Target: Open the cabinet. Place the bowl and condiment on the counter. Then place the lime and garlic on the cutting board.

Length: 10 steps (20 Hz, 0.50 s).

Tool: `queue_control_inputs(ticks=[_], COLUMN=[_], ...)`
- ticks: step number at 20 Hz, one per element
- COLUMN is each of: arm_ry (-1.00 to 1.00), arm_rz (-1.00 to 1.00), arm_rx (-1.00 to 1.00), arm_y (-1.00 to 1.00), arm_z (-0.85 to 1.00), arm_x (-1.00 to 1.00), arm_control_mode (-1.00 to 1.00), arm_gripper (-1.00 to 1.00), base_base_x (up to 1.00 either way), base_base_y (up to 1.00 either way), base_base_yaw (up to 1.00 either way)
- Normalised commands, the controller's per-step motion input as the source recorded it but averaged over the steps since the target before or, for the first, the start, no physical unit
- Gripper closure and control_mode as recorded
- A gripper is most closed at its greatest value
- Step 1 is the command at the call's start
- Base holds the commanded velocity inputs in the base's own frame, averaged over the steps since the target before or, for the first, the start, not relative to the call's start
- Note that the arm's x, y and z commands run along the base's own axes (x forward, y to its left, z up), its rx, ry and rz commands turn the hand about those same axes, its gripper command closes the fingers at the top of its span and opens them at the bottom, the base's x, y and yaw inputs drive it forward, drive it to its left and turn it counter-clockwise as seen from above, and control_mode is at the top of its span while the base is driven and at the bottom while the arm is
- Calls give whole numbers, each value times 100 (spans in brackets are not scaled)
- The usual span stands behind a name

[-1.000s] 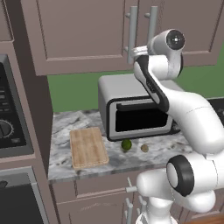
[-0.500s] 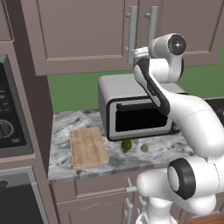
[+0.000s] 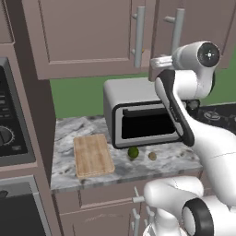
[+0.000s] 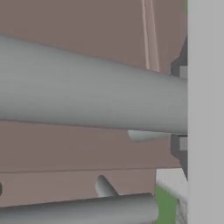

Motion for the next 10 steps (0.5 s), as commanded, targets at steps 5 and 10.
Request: queue_control_inputs(ticks=[5,10], arm_ry=[12,16], arm_rz=[-13,-17], arm_rx=[5,11], arm_y=[-52,-75], arm_z=[1,0], arm_x=[-100,-100], arm_control_mode=[-100,-100], arm_gripper=[100,100], base_base_x=[0,0], base_base_y=[0,0], base_base_yaw=[0,0])
